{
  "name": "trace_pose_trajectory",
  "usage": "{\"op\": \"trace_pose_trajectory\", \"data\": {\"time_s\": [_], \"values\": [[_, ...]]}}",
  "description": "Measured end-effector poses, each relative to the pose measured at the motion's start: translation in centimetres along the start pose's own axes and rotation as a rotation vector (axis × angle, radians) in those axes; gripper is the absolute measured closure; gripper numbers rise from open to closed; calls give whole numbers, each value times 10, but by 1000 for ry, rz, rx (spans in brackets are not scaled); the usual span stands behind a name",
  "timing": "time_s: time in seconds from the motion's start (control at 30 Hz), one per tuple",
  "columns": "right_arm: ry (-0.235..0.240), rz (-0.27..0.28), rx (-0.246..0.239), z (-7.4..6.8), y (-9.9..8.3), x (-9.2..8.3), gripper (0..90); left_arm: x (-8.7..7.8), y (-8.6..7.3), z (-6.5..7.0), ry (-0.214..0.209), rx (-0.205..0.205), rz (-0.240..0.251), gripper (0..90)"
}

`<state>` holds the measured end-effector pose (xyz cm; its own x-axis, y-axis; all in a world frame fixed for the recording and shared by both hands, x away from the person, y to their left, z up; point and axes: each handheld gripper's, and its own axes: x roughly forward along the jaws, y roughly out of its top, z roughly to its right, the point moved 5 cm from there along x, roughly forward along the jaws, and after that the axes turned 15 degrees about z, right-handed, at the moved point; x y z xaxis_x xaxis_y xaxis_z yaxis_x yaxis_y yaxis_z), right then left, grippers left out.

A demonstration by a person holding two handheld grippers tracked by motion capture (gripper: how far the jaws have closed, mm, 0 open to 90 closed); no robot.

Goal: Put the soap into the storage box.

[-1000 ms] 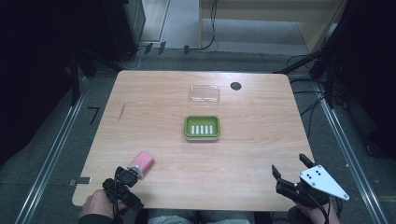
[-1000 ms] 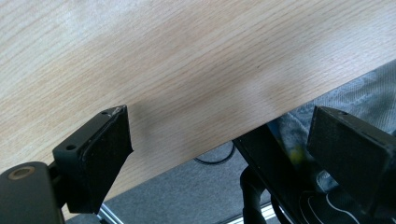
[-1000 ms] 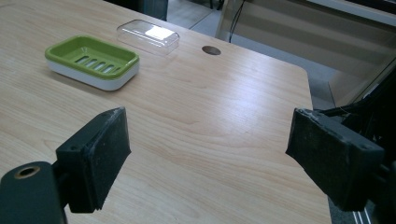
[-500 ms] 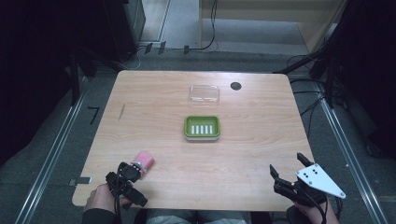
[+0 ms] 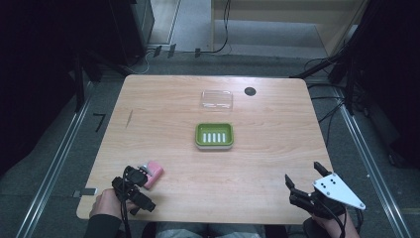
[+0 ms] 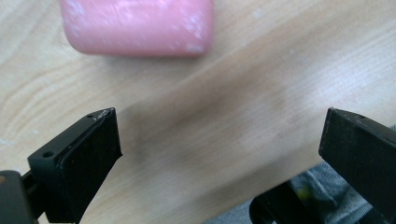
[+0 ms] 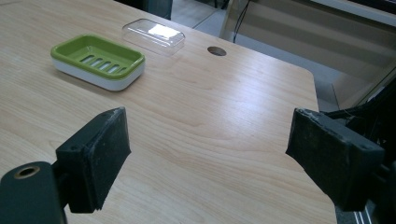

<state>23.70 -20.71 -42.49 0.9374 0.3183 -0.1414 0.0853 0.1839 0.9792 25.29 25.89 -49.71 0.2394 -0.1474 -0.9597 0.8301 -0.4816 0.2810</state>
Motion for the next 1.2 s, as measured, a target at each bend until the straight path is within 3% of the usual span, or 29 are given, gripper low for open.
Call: {"op": "trace_pose_trajectory", "data": {"time_s": [0.47,0.77,1.2], "values": [[3,-2,0,0,0,0,136,0,22,-10,3,16,40,0],[3,-3,-1,0,0,0,136,1,40,-12,2,59,51,0],[0,-3,3,0,0,0,136,9,60,-21,-11,56,44,0]]}}
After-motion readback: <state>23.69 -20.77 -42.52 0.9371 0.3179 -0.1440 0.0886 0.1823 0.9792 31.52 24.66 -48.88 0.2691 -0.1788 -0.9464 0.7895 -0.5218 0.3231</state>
